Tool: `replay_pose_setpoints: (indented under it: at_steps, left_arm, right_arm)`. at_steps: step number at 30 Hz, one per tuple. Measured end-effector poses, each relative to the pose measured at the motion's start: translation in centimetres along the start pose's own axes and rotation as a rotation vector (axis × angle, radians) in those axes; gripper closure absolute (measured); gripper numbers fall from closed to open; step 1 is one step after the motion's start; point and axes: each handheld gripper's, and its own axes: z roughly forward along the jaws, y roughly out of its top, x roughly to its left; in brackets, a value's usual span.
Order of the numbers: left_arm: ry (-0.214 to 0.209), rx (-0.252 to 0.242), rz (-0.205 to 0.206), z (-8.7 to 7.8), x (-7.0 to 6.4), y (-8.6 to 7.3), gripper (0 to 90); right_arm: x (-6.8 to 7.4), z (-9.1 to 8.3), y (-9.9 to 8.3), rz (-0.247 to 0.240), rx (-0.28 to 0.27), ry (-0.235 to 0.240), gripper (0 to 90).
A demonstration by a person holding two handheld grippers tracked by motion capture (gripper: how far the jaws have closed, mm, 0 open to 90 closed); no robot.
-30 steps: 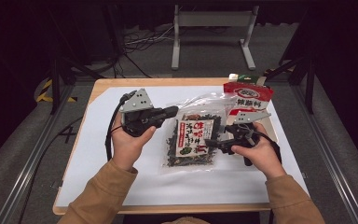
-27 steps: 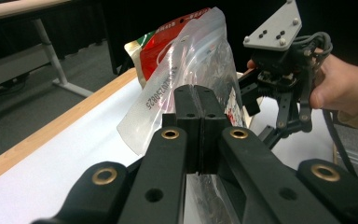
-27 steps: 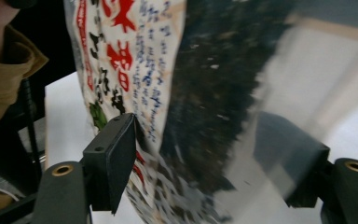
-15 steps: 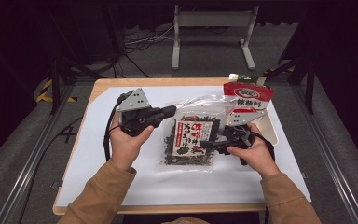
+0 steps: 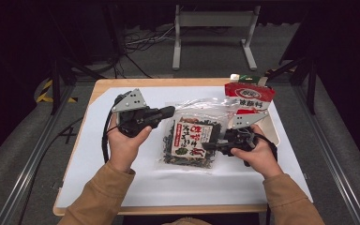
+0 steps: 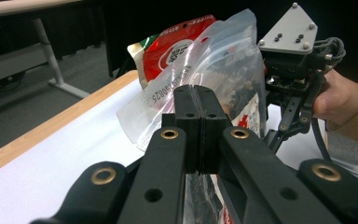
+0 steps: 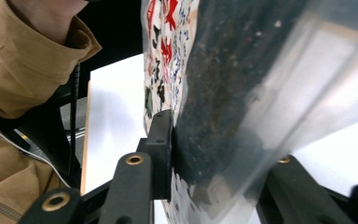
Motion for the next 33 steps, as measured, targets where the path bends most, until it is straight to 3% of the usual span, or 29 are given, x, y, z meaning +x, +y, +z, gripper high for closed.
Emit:
replay_pose_setpoints:
  at_steps: [6, 12, 14, 19, 22, 24, 33]
  left_arm:
    - [-0.010, -0.010, -0.019, -0.5, 0.1, -0.1, 88.7]
    - [-0.020, -0.015, -0.024, -0.7, 0.3, -0.2, 86.9]
    - [-0.029, -0.020, -0.035, -0.8, 0.4, -0.2, 82.3]
    - [-0.055, -0.036, -0.063, -1.1, 0.5, -0.4, 73.5]
    - [-0.051, -0.035, -0.050, -1.3, 0.5, -0.5, 69.8]
    - [-0.034, -0.026, -0.040, -1.5, 0.4, -0.5, 64.2]
    - [-0.019, 0.036, -0.050, -2.0, 0.8, -1.4, 58.6]
  right_arm:
    - [0.5, -0.3, 0.6, -0.005, 0.014, 0.031, 70.6]
    - [0.8, -0.9, 1.2, -0.001, 0.021, 0.032, 71.9]
    - [0.9, -1.1, 1.3, 0.005, 0.032, 0.032, 72.1]
    - [1.0, -1.8, 1.3, 0.007, 0.053, 0.016, 72.5]
    - [1.1, -2.1, 1.4, 0.004, 0.055, 0.003, 72.5]
    - [1.1, -2.5, 1.5, 0.004, 0.056, -0.006, 72.5]
    - [1.4, -4.6, 2.4, -0.006, 0.024, -0.069, 72.4]
